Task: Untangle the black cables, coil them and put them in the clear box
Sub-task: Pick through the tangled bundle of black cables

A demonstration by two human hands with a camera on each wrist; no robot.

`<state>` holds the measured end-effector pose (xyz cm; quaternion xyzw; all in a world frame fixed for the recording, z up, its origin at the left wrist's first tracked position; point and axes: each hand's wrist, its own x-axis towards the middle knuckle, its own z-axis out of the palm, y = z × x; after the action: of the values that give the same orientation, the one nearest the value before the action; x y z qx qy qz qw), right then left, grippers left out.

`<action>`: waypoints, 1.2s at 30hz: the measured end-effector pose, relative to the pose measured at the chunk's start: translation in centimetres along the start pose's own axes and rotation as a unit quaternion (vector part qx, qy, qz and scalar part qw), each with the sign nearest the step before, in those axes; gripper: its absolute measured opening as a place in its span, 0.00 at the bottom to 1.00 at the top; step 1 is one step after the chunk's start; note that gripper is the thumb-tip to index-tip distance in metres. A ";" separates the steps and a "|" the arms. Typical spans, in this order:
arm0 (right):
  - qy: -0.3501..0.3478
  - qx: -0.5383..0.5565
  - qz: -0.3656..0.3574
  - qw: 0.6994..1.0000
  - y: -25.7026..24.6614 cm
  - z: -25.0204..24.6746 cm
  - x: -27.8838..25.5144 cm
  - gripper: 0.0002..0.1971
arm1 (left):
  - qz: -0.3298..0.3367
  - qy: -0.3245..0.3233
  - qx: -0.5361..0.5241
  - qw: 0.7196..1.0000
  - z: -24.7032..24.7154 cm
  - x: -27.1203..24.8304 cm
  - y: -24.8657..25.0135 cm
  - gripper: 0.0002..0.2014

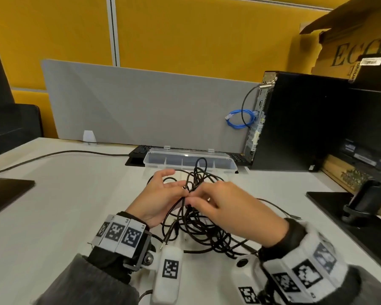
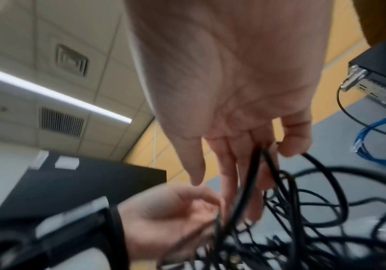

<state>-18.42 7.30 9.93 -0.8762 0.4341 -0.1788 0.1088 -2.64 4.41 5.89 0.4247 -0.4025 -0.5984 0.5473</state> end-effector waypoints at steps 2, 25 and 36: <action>0.035 -0.068 0.041 0.996 0.6 1.4 0.6 0.16 | 0.000 -0.011 -0.020 1.000 0.1 -0.1 0.0 0.26; 0.318 0.433 0.033 0.843 3.5 -3.3 0.6 0.10 | 0.174 -0.054 0.456 0.871 -1.5 0.9 -0.7 0.14; 0.190 -0.388 -0.072 0.899 3.1 2.8 1.3 0.14 | 0.205 -0.012 0.529 0.824 -0.8 1.0 -1.3 0.17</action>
<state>-18.81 4.47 6.63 -0.8274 0.4168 -0.1671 -0.3372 -2.31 3.54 4.38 0.5494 -0.7415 -0.1734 0.3438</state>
